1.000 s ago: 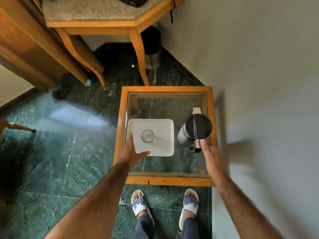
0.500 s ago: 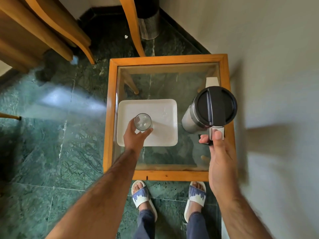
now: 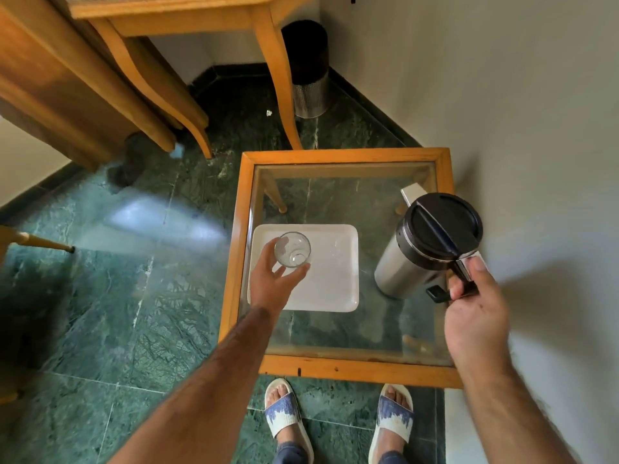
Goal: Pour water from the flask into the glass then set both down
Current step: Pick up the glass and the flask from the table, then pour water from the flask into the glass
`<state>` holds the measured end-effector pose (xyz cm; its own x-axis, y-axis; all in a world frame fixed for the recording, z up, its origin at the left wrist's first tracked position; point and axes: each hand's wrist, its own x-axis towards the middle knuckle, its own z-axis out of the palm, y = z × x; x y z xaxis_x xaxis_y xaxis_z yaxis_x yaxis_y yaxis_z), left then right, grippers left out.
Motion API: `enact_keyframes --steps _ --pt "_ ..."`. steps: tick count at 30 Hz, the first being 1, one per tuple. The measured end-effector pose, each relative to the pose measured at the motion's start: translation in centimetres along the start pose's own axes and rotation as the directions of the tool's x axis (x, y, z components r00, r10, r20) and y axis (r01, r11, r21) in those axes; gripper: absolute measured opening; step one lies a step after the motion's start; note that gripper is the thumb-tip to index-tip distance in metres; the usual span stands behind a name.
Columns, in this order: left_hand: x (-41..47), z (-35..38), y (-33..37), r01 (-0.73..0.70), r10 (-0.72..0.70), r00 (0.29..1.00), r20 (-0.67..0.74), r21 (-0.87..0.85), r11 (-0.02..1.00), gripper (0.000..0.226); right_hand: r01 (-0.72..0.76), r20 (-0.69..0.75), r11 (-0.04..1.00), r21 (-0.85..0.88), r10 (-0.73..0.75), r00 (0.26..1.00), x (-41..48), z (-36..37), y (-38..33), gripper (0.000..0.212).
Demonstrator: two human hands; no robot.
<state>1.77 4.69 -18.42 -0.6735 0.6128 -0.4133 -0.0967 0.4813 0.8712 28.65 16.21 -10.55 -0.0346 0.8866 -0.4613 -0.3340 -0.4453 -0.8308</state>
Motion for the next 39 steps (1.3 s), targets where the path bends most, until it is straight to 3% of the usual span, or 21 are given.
enact_keyframes --steps 4,18,21,29,34,39 --pt "-1.0 -1.2 4.0 -0.083 0.083 0.995 0.063 0.001 0.997 0.061 -0.008 0.086 0.998 0.064 0.002 0.996 -0.5 0.1 -3.5 0.034" --pt "-10.5 -5.4 24.9 -0.296 0.305 0.938 0.163 -0.076 0.952 0.063 0.214 0.396 0.950 -0.227 -0.111 0.912 -8.3 8.4 -22.5 0.045" --pt "-12.6 -7.0 28.8 -0.347 0.353 0.925 0.143 -0.063 0.936 0.062 0.323 0.460 0.896 -0.304 -0.159 0.874 -10.1 11.3 -27.3 0.055" --pt "-16.7 -10.7 35.0 -0.438 0.432 0.890 0.146 0.010 0.899 0.056 0.461 0.633 0.753 -0.469 -0.077 0.770 -15.0 17.6 -37.0 0.059" --pt "-18.8 -11.9 37.2 -0.470 0.471 0.876 0.102 -0.036 0.882 0.060 0.508 0.698 0.677 -0.533 0.012 0.716 -17.8 21.0 -41.1 0.054" --pt "-20.6 -13.4 38.9 -0.481 0.485 0.871 0.076 -0.066 0.874 0.060 0.552 0.707 0.523 -0.650 0.151 0.691 -20.2 25.0 -44.1 0.053"
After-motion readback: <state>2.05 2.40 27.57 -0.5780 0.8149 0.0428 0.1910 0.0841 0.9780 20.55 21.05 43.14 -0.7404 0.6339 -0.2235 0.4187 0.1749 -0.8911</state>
